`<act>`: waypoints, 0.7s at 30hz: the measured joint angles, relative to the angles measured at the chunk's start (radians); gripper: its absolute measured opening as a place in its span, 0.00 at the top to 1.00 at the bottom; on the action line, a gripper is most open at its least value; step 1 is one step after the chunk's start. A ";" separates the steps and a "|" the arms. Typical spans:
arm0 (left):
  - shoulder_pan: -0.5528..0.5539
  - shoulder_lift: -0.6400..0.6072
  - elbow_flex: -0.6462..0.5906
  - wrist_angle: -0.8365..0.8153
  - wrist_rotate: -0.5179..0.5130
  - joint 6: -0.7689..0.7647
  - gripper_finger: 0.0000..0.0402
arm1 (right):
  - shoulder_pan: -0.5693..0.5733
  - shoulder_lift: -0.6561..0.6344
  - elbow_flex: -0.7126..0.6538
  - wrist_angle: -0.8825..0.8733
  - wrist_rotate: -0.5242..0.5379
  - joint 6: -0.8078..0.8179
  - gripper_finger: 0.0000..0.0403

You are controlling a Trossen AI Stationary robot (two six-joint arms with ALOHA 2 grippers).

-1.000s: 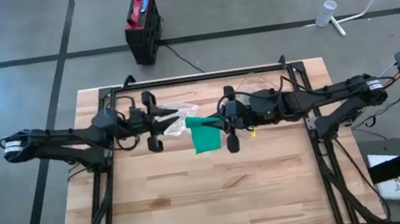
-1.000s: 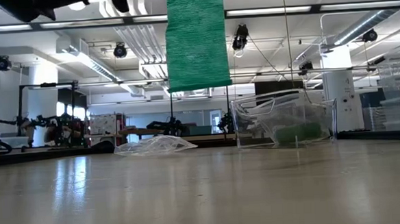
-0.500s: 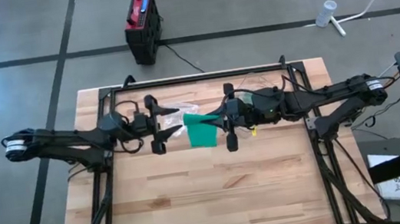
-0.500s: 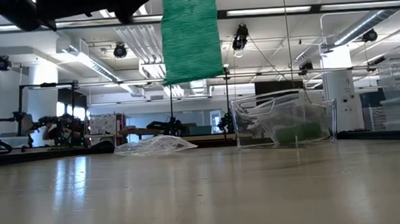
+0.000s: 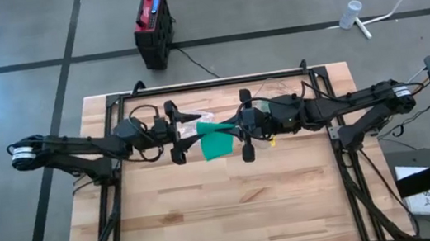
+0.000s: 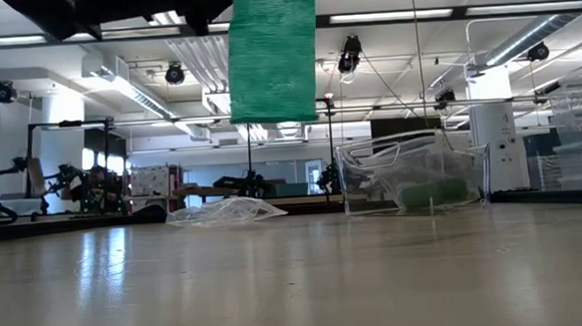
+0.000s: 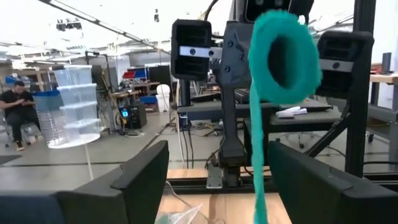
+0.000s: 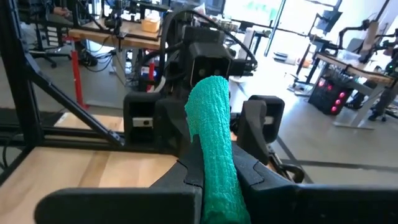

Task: Roll bandage
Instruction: Roll the dark green bandage

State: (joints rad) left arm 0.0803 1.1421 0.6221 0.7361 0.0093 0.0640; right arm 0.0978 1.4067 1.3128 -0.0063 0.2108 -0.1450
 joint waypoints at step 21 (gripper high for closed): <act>0.000 0.181 0.115 -0.007 -0.024 -0.014 0.60 | 0.000 0.002 0.000 -0.052 -0.004 -0.094 0.95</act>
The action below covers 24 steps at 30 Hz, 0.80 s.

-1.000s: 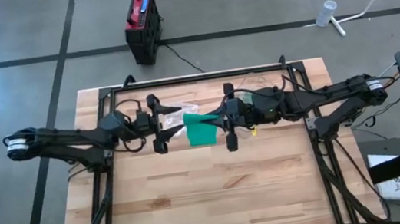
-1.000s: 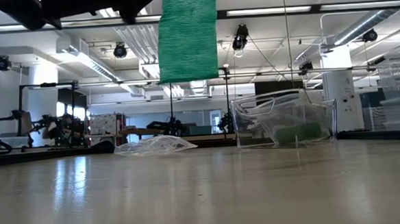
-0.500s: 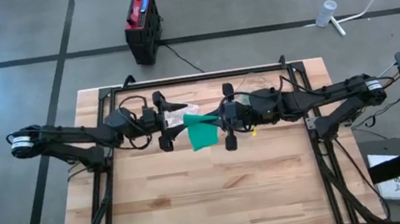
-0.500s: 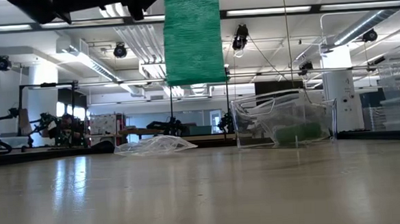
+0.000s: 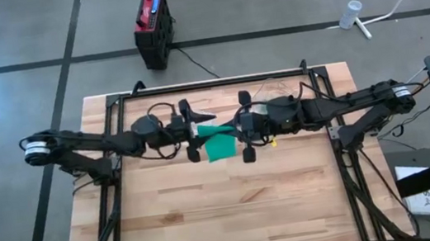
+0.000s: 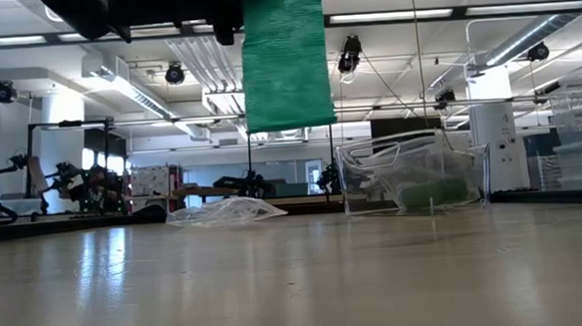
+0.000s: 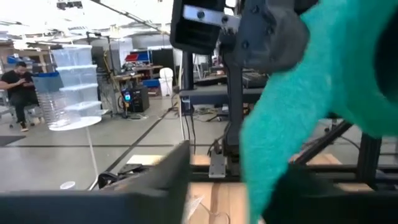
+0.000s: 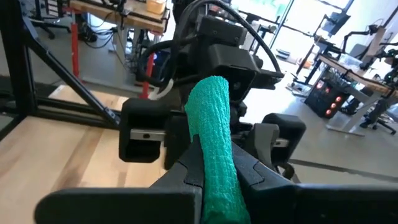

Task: Roll bandage
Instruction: Roll the dark green bandage

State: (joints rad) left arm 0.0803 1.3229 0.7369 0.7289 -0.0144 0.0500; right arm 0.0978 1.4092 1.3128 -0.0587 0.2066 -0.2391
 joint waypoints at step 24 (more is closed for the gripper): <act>-0.012 0.012 -0.109 0.106 -0.002 0.037 1.00 | -0.003 -0.040 0.042 0.031 0.004 -0.009 0.95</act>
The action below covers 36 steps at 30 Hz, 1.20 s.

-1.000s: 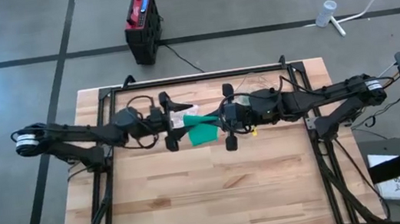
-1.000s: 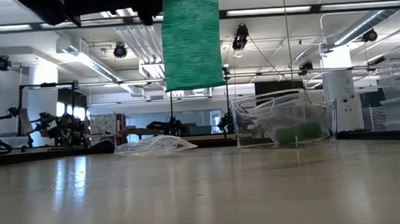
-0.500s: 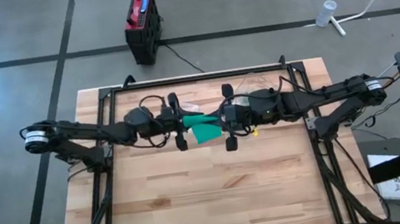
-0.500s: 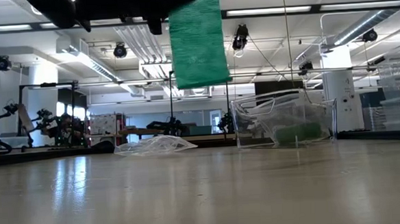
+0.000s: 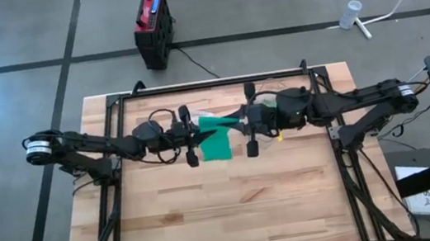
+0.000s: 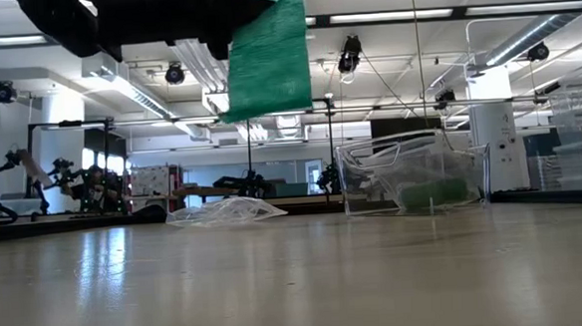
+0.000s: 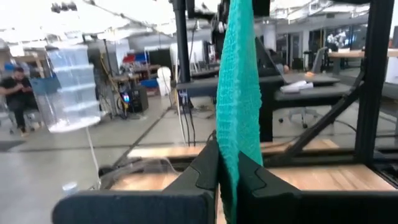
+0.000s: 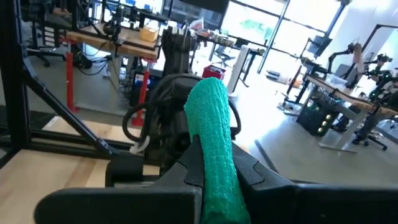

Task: Roll bandage
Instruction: Roll the dark green bandage

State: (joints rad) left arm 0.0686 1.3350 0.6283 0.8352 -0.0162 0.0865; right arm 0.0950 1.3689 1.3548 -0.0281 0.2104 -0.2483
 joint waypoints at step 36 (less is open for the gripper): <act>0.049 -0.171 0.245 -0.515 0.253 0.027 0.20 | -0.043 0.040 0.000 0.041 -0.008 -0.472 0.95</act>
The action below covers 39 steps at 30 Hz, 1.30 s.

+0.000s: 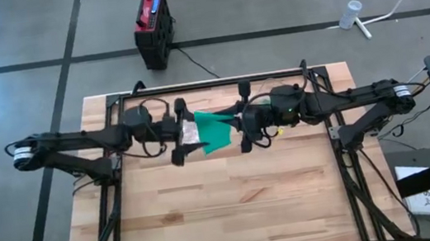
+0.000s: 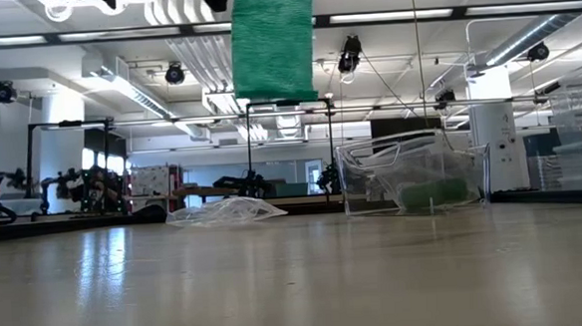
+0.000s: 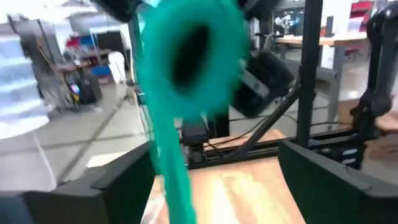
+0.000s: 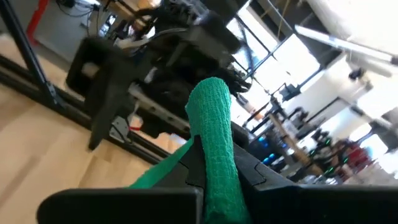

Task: Roll bandage
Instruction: Roll the dark green bandage

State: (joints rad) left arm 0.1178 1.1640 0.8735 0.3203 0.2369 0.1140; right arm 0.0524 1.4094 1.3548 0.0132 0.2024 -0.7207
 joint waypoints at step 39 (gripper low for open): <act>0.035 -0.007 -0.102 0.284 0.102 -0.612 0.14 | 0.069 0.064 -0.003 -0.015 0.138 -0.467 0.95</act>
State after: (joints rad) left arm 0.1528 1.1569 0.7717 0.6042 0.3389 -0.4978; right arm 0.1215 1.4733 1.3514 -0.0022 0.3407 -1.1881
